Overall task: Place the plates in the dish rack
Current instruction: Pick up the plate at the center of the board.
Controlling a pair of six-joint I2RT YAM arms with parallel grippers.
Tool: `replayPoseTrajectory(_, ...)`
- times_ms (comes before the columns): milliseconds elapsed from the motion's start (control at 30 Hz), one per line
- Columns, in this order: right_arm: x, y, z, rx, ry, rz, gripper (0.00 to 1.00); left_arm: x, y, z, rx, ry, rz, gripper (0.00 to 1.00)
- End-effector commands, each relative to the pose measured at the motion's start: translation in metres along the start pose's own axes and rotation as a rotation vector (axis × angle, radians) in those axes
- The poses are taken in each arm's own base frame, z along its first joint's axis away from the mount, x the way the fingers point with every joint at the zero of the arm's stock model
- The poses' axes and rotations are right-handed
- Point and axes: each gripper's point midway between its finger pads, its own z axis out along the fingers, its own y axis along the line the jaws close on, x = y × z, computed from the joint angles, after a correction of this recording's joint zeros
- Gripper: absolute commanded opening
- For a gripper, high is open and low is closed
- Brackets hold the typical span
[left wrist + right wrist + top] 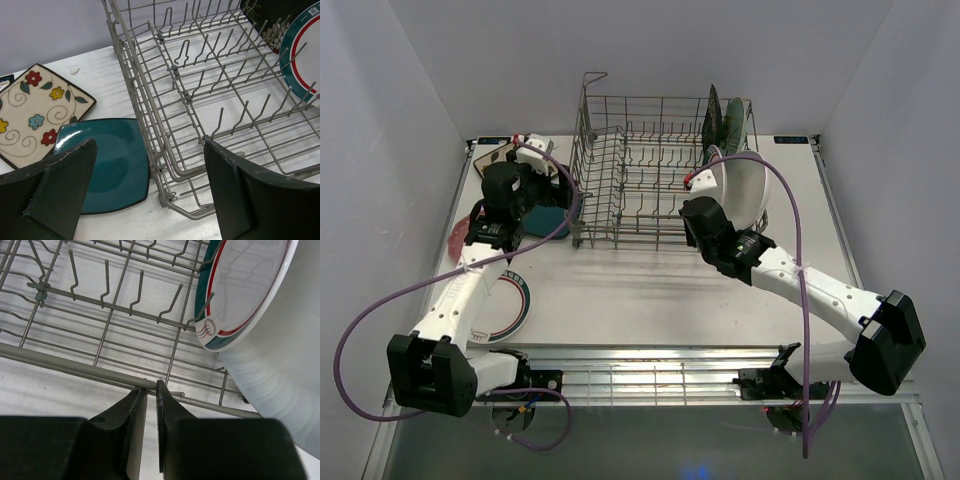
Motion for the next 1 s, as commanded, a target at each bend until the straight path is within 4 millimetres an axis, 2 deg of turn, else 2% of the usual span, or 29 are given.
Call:
replayPoseTrajectory(0,-0.016,-0.014,0.003,0.074,-0.058,0.045,0.16,-0.018,0.001,-0.016,-0.016,-0.050,-0.001,0.98)
replayPoseTrajectory(300,-0.019,-0.028,0.006,0.112,-0.058,0.067,0.18,-0.022,0.002,-0.033,-0.042,-0.077,0.014,0.98)
replayPoseTrajectory(533,-0.022,-0.037,0.012,0.128,-0.048,0.073,0.19,-0.015,0.004,-0.037,-0.056,-0.056,0.027,0.98)
replayPoseTrajectory(733,-0.021,-0.044,0.015,0.149,-0.039,0.077,0.22,-0.005,0.017,-0.042,-0.120,-0.042,0.037,0.98)
replayPoseTrajectory(900,-0.025,-0.040,0.009,0.110,-0.048,0.095,0.31,-0.004,0.030,-0.052,-0.195,-0.055,0.061,0.98)
replayPoseTrajectory(967,-0.029,-0.036,0.002,0.077,-0.058,0.104,0.38,0.001,0.032,-0.054,-0.206,-0.049,0.067,0.98)
